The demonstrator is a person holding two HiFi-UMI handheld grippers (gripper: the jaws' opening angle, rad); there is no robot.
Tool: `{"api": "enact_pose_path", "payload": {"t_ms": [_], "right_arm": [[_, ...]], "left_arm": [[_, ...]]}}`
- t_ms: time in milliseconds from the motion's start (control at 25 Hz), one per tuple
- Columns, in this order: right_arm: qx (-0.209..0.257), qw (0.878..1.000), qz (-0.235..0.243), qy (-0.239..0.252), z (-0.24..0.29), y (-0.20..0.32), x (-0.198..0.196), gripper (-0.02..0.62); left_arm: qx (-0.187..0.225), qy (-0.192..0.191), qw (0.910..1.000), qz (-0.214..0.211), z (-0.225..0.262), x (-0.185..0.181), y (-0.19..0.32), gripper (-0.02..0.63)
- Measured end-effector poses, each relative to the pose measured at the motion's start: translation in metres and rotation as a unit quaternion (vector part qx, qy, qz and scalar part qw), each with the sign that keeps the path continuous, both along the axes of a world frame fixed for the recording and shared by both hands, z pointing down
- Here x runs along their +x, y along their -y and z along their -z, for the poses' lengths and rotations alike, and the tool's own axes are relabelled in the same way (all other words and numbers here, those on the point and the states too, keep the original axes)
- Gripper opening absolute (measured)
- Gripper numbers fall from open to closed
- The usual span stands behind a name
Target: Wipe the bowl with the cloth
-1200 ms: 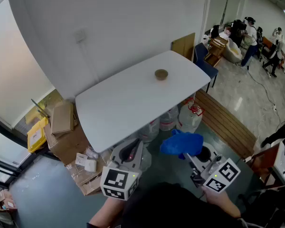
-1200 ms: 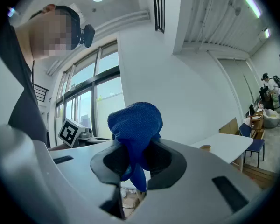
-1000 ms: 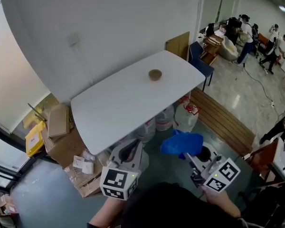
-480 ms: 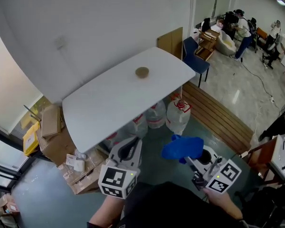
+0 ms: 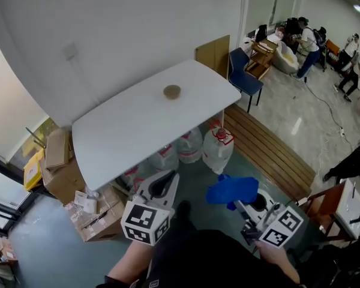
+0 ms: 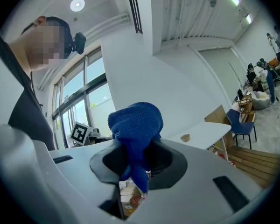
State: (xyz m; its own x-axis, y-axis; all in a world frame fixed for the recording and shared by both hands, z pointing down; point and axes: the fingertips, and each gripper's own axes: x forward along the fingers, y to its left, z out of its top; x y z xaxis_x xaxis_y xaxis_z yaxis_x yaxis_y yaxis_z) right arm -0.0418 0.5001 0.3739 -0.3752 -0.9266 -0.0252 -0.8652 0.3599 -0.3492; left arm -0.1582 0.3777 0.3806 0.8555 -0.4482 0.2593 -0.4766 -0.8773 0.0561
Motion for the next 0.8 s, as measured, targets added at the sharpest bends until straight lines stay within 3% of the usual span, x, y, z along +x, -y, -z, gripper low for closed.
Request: {"api": "enact_pose_path", "payload": {"t_ms": [400,800], "right_arm": [[-0.02,1.0,-0.01,0.006,-0.015,0.054,0.048,0.08],[-0.036,0.999,0.006,0.009,-0.012,0.183,0.087,0.08]], "left_arm": [[-0.011,-0.005,0.9998,-0.018,-0.01,0.056,0.061,0.026],[-0.024,0.0,0.9996,-0.016,-0.008,0.097,0.18,0.026]]}}
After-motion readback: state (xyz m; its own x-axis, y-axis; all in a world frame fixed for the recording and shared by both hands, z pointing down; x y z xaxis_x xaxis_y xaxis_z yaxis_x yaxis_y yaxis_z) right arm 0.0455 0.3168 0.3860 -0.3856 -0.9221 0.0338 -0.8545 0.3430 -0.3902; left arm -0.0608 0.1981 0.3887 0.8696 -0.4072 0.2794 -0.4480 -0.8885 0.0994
